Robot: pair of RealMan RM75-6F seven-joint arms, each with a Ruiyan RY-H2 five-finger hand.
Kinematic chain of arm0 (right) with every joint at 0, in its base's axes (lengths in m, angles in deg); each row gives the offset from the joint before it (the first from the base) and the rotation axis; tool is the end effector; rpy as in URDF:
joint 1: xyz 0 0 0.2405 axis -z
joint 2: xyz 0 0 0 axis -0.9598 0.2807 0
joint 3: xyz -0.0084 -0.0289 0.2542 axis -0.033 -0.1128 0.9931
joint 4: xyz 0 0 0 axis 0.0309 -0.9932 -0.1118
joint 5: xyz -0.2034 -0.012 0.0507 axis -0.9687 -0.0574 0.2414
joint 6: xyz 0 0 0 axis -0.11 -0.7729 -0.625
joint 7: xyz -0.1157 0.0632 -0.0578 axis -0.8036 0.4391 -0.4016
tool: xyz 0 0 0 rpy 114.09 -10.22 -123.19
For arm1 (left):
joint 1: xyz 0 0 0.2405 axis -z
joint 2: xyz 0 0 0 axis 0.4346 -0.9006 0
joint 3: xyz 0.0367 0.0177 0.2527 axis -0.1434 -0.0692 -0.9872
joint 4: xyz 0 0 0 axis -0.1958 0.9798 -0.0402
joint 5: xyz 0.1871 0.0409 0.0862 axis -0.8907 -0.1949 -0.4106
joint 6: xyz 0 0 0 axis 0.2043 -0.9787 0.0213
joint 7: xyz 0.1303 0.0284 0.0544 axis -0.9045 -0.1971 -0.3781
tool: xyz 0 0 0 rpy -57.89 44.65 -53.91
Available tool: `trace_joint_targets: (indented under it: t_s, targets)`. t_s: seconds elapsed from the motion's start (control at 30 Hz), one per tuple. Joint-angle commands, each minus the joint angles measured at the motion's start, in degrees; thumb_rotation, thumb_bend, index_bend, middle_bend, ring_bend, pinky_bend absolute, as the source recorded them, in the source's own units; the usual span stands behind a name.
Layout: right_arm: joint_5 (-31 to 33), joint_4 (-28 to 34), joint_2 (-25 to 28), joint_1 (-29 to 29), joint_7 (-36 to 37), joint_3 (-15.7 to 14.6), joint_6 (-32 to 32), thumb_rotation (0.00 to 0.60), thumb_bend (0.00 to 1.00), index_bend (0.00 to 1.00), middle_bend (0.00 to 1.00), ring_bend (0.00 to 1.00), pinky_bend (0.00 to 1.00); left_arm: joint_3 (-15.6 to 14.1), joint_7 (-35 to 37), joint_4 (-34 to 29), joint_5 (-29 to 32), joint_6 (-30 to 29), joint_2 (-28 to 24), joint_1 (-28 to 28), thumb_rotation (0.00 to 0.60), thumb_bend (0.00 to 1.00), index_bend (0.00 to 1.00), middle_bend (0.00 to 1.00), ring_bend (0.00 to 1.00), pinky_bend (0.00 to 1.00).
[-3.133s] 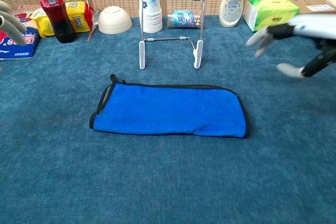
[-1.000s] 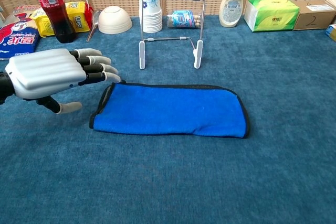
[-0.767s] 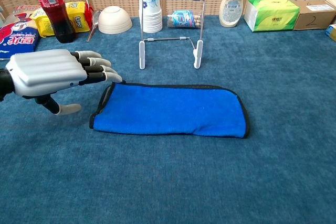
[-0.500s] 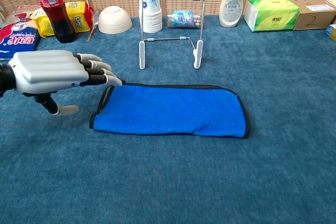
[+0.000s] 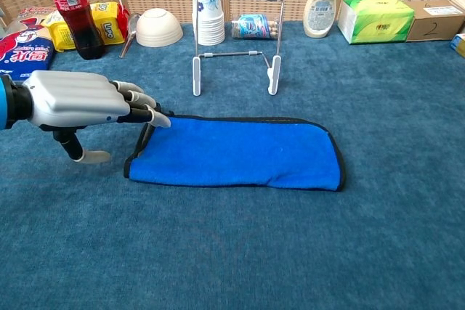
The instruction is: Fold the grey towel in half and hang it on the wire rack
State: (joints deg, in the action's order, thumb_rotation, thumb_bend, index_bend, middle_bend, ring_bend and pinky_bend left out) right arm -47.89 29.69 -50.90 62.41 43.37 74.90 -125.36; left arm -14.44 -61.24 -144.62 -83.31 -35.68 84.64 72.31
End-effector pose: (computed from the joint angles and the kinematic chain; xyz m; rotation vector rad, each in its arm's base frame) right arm -0.2755 -0.2082 0.1595 1.4040 -1.1539 1.0149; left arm -0.1757 0.3147 -0.0027 -2.4256 -0.4544 -0.5109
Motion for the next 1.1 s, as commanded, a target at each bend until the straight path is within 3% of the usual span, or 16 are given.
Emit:
trace_joint_targets:
  t_s: [0.03,0.4,0.7,1.1]
  targets:
    - [-0.01,-0.09,-0.07,0.06,0.10,0.04,0.13,0.600,0.51,0.13,0.25,0.03,0.00,0.16,-1.02,-0.21,1.00,0.16,0.13,0.41,0.600,0.56,0.01,0.16,0.00,0.00]
    - [-0.29,-0.06,-0.27,0.14,0.14,0.47,0.43,0.600,0.51,0.13,0.25,0.03,0.00,-1.19,-3.94,-2.63,5.12,-0.69,-1.42,-0.24,0.600,0.56,0.01,0.18,0.00,0.00]
    - [-0.22,-0.19,-0.21,0.37,0.36,0.61,0.56,0.600,0.50,0.12,0.25,0.03,0.00,-0.73,-0.29,-1.94,2.42,-4.44,-0.51,-0.68,0.600,0.56,0.01,0.14,0.00,0.00]
    - [-0.09,0.07,0.31,1.10,0.91,0.74,0.20,0.600,0.51,0.13,0.25,0.03,0.00,-0.91,-0.33,-0.11,3.97,-0.88,1.62,1.74,0.600,0.56,0.01,0.14,0.00,0.00]
